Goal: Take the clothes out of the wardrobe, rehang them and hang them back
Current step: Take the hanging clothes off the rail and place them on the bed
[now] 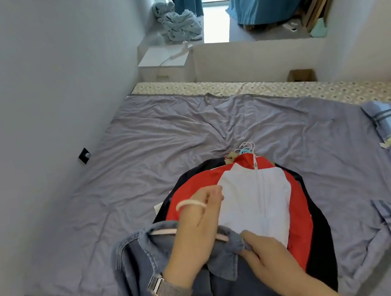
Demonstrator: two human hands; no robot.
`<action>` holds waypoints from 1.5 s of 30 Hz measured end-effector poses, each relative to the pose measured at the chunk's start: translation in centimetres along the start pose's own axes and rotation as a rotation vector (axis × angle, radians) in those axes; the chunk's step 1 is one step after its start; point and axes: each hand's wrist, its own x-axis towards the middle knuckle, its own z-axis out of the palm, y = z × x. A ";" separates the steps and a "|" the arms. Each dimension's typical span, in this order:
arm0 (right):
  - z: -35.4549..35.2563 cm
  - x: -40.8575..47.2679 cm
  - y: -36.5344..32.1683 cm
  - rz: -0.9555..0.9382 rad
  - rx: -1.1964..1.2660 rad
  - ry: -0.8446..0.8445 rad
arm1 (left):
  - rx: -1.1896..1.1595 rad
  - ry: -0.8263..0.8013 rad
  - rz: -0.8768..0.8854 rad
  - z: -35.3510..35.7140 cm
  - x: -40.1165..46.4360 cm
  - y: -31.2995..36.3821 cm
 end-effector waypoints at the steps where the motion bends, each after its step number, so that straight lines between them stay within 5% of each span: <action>1: -1.5 1.2 0.7 -0.007 0.036 0.066 | 0.050 -0.025 0.064 -0.5 0.3 1.0; 4: -7.7 6.1 1.3 -0.072 0.018 0.222 | 0.167 -0.176 0.209 -1.6 1.3 2.6; 7: -13.0 11.8 3.8 -0.119 -0.073 0.118 | 0.226 -0.177 0.181 -1.9 1.5 1.2; 10: -15.8 17.7 10.1 0.022 -0.366 0.062 | 0.233 -0.053 0.074 -1.7 1.0 -1.9; 13: -14.4 21.0 17.0 0.443 -0.653 0.068 | 0.079 0.040 -0.048 -1.4 0.4 -4.6; 16: -8.4 21.0 19.4 0.573 -0.716 -0.179 | -0.013 0.136 -0.094 -1.6 -0.5 -6.1; 23: 11.1 14.7 12.1 0.089 -0.705 -0.814 | 0.009 0.445 -0.266 -3.1 -6.5 -10.8; 33: 22.5 7.7 -5.4 -0.436 -0.619 -0.894 | -0.129 1.007 -0.660 -5.3 -28.6 -15.2; 39: 29.3 -9.4 -12.1 -0.721 -0.669 -1.070 | -0.217 1.400 -0.676 -0.3 -47.3 -14.2; 45: 32.9 -33.9 -14.5 -1.044 -0.694 -1.341 | -0.238 1.726 -0.830 12.3 -67.9 -10.4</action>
